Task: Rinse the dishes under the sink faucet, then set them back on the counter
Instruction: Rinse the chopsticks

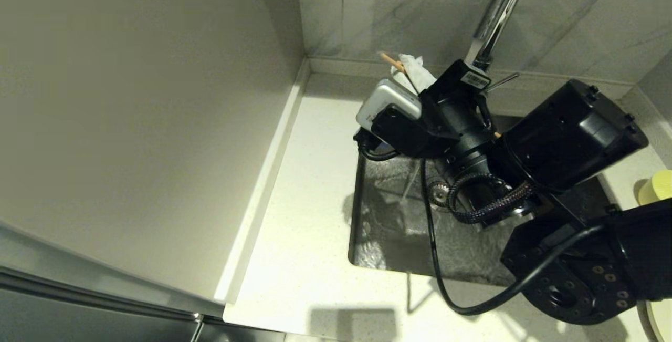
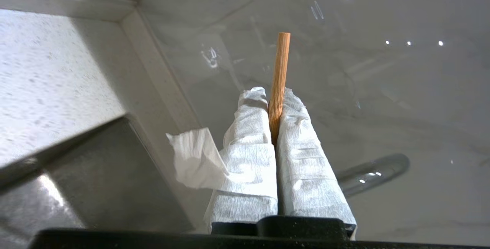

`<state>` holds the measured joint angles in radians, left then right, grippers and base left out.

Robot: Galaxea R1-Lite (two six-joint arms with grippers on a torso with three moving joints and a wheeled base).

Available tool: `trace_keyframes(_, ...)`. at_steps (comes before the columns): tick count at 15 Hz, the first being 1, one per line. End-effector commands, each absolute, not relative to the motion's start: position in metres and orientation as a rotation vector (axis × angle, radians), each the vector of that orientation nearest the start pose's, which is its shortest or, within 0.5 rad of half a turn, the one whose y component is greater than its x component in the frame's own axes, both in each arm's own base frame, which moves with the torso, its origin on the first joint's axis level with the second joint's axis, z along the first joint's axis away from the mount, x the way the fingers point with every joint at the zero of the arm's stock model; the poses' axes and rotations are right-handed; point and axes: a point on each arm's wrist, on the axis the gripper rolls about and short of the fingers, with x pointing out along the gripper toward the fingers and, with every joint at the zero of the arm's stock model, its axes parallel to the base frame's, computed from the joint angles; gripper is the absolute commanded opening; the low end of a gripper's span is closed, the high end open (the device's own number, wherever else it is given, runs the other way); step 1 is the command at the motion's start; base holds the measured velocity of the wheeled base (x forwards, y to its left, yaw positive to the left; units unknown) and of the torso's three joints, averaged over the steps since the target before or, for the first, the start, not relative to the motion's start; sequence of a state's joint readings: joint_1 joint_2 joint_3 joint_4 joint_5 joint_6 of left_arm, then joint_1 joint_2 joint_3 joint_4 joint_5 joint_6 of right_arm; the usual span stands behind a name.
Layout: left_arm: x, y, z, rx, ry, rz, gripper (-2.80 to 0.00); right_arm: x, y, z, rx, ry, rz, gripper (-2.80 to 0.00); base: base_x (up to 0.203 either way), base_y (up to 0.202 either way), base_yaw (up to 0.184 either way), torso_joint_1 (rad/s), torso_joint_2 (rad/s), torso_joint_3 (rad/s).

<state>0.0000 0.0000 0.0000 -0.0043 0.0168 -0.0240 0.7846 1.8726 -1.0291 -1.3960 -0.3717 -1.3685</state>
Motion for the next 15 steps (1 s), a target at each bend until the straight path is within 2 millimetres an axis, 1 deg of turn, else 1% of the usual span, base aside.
trace_keyframes(1,-0.023,0.0,0.076,-0.025,-0.006,0.017,-2.8,0.253,0.248,0.256,-1.023,-0.648,0.024,-2.8,0.0,0.0,0.0,0.0,0.0,0.0)
trace_keyframes(6,-0.023,0.0,0.076,-0.025,-0.006,0.017,-2.8,0.252,0.257,0.256,-1.017,-0.662,0.035,-2.8,0.0,0.0,0.0,0.0,0.0,0.0)
trace_keyframes(12,-0.023,0.0,0.076,-0.025,-0.006,0.017,-2.8,0.25,0.272,0.261,-0.995,-0.69,0.047,-2.8,0.0,0.0,0.0,0.0,0.0,0.0)
trace_keyframes(15,-0.023,0.0,0.076,-0.025,-0.006,0.017,-2.8,0.249,0.273,0.262,-0.998,-0.692,0.05,-2.8,0.0,0.0,0.0,0.0,0.0,0.0)
